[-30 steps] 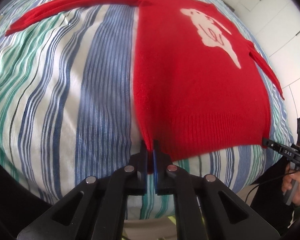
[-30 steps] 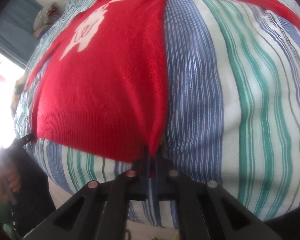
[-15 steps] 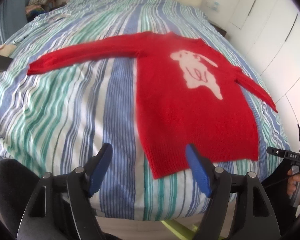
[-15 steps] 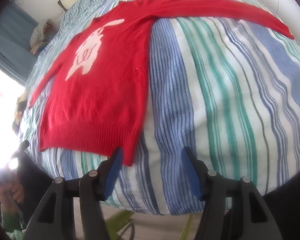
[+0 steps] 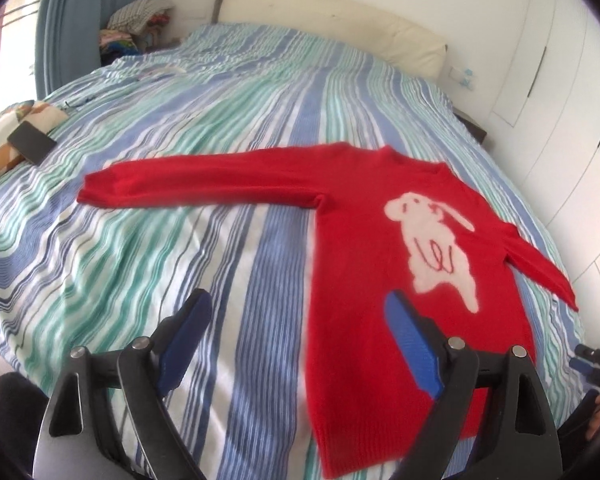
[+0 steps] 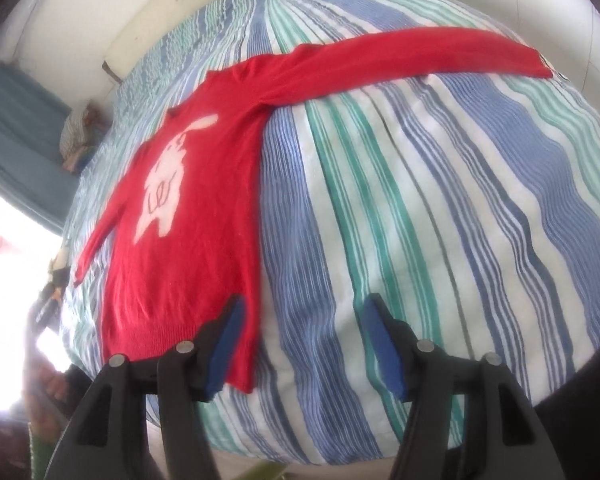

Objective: Fold small clothes
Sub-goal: 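Grasp a sleeve cuff with the right gripper and fold it across the body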

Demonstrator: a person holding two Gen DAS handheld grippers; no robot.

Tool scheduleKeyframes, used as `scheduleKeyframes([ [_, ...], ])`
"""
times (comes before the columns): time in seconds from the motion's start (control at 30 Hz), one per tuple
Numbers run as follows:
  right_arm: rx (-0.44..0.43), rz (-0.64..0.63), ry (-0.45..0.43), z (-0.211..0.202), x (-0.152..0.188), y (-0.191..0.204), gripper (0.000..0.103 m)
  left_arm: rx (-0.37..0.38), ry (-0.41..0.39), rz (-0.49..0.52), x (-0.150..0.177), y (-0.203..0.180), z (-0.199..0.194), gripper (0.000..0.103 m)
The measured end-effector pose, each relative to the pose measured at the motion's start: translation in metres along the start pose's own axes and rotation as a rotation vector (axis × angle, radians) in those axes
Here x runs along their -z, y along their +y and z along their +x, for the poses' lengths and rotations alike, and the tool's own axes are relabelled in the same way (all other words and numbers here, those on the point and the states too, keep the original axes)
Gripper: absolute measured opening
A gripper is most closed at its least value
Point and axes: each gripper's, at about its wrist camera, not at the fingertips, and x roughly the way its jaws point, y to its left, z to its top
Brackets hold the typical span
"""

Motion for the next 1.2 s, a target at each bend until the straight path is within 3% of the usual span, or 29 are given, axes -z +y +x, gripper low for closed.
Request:
scheduleKeyframes([
  [0.13, -0.016, 0.178, -0.195, -0.034, -0.046, -0.063, 0.061, -0.033, 0.036, -0.012, 0.012, 0.009, 0.006, 0.090],
  [0.23, -0.048, 0.311, -0.291, -0.048, -0.081, -0.119, 0.061, -0.060, 0.044, -0.015, 0.019, 0.013, 0.007, 0.090],
  [0.37, -0.120, 0.476, -0.346, -0.042, -0.119, -0.186, 0.061, -0.080, 0.056, -0.033, 0.022, 0.017, 0.007, 0.090],
  [0.53, -0.240, 0.678, -0.328, -0.011, -0.140, -0.241, 0.060, -0.113, 0.064, -0.021, 0.021, 0.019, 0.010, 0.090],
  [0.7, -0.251, 0.693, -0.358, 0.004, -0.153, -0.251, 0.058, -0.135, 0.079, -0.022, 0.023, 0.023, 0.020, 0.090],
  [0.9, -0.261, 0.695, -0.368, 0.017, -0.168, -0.260, 0.044, -0.148, 0.096, -0.029, 0.027, 0.024, 0.033, 0.090],
  [0.97, -0.248, 0.672, -0.326, 0.020, -0.176, -0.257, 0.005, -0.141, 0.103, -0.032, 0.025, 0.024, 0.035, 0.090],
  [1.1, -0.206, 0.560, -0.358, -0.005, -0.195, -0.224, 0.005, -0.147, 0.063, -0.010, 0.014, 0.028, 0.034, 0.090],
  [1.2, -0.180, 0.371, -0.392, -0.040, -0.223, -0.165, 0.005, -0.141, 0.029, -0.029, 0.009, 0.035, 0.037, 0.090],
])
